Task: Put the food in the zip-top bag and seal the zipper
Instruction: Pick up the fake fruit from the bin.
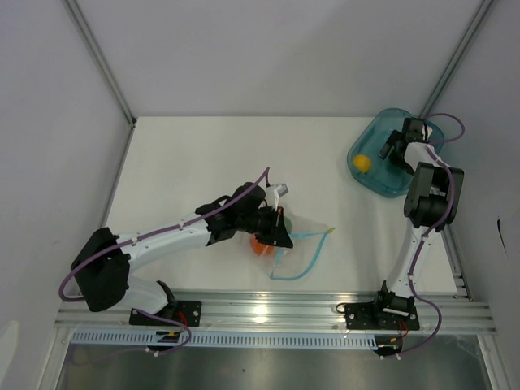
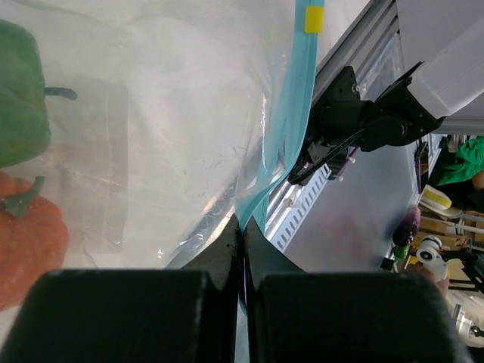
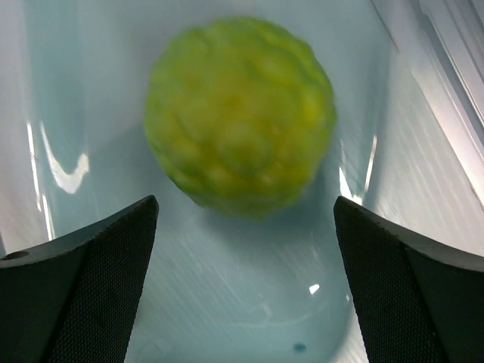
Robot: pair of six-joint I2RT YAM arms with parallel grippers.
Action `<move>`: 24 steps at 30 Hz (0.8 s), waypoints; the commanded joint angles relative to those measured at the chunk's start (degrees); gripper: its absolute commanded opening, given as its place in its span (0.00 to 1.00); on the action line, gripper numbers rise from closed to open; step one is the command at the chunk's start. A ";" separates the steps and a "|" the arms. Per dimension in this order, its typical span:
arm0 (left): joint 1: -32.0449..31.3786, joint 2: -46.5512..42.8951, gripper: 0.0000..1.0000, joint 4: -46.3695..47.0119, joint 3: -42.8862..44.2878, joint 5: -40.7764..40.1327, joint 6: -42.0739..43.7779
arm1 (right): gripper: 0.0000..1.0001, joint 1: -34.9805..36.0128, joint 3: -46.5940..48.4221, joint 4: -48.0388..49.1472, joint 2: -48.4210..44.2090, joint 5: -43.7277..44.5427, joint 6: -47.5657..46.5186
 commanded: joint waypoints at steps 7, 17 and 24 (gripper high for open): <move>0.47 1.99 0.01 0.55 2.35 0.93 0.48 | 0.99 -0.21 7.02 4.83 4.67 -0.57 -0.45; 0.47 3.05 0.01 -0.07 2.88 0.76 0.22 | 0.78 -0.29 12.38 3.59 7.58 -0.04 -0.98; 0.47 2.17 0.01 -1.29 2.79 1.37 0.13 | 0.24 0.76 11.95 1.84 4.51 -1.01 -2.12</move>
